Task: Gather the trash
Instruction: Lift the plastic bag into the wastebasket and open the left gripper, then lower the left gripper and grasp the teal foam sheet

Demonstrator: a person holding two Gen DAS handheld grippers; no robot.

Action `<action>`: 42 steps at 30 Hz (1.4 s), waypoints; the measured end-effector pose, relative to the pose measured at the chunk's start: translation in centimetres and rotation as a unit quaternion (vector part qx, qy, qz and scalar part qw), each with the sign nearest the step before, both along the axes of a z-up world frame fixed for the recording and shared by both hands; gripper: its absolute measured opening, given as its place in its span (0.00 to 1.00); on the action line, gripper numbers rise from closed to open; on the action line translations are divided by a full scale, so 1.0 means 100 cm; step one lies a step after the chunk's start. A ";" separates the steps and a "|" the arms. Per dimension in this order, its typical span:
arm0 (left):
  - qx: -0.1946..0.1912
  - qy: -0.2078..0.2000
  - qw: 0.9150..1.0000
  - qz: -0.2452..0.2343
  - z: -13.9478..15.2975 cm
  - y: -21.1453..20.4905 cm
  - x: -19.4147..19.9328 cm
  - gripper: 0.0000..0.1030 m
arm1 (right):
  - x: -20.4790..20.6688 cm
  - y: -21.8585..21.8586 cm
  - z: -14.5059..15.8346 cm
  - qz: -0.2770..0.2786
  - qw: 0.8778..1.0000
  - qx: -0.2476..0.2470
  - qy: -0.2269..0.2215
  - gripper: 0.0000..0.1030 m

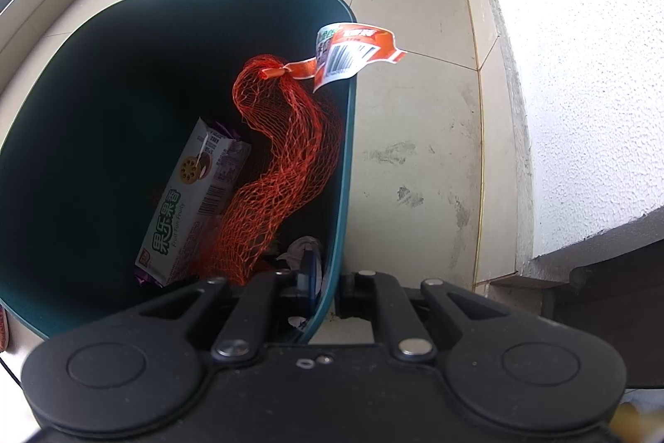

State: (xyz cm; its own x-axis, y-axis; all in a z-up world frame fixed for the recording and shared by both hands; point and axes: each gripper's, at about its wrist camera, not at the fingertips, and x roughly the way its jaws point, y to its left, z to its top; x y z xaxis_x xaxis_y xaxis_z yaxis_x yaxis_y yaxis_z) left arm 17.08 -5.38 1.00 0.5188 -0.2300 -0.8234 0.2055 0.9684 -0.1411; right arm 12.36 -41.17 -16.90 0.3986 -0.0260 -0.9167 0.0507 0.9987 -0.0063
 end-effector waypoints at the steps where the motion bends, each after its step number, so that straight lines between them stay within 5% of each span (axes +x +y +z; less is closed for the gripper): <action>1: -0.004 -0.004 1.000 -0.015 0.001 -0.010 0.002 0.28 | 0.000 0.000 0.000 0.001 1.000 0.000 0.000 0.07; 6: -0.023 0.009 0.998 -0.063 -0.013 -0.058 0.015 0.28 | 0.000 -0.001 0.001 0.002 1.000 0.001 -0.001 0.07; 13: 0.017 0.049 0.994 -0.101 -0.046 -0.123 0.030 0.28 | -0.001 -0.003 0.000 0.003 1.000 0.005 -0.003 0.08; 22: 0.088 0.125 0.982 -0.113 -0.111 -0.149 0.055 0.28 | -0.002 -0.007 0.001 0.004 1.000 0.013 -0.004 0.08; 26: 0.088 0.141 0.979 -0.117 -0.124 -0.151 0.054 0.29 | -0.001 -0.008 0.001 0.005 1.000 0.015 -0.004 0.08; 29: 0.065 0.153 0.978 -0.123 -0.126 -0.148 0.053 0.34 | -0.001 -0.008 0.001 0.005 1.000 0.016 -0.005 0.08; 31: 0.046 0.144 0.982 -0.117 -0.121 -0.144 0.051 0.63 | -0.001 -0.009 0.001 0.005 1.000 0.017 -0.005 0.08; 42: -0.030 0.088 0.989 -0.116 -0.062 -0.111 0.032 0.67 | -0.001 -0.005 -0.001 0.007 1.000 0.008 -0.002 0.08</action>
State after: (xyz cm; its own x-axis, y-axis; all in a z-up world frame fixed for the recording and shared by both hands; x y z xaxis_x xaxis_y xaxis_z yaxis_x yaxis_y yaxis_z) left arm 20.27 -16.51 -5.24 0.2972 -0.3775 -0.8770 0.3875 0.8872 -0.2505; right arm 12.28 -41.67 -17.00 0.4029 -0.0068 -0.9152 0.0375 0.9993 0.0091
